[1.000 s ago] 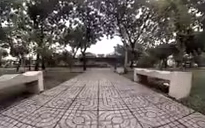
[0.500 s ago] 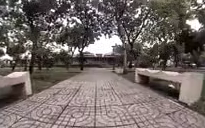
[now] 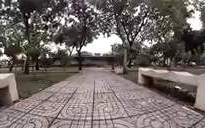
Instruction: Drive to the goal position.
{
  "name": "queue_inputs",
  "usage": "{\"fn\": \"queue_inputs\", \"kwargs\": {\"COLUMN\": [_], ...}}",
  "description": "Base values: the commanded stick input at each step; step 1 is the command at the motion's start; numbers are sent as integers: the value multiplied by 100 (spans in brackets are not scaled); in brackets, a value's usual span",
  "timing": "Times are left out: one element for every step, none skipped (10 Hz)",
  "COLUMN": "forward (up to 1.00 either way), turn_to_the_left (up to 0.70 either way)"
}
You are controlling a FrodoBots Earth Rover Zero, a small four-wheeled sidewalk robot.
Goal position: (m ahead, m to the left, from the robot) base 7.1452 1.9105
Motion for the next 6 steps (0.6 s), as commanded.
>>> {"fn": "queue_inputs", "kwargs": {"forward": [70, 70, 70, 70, 70, 70], "turn_to_the_left": [0, 0, 0, 0, 0, 0]}}
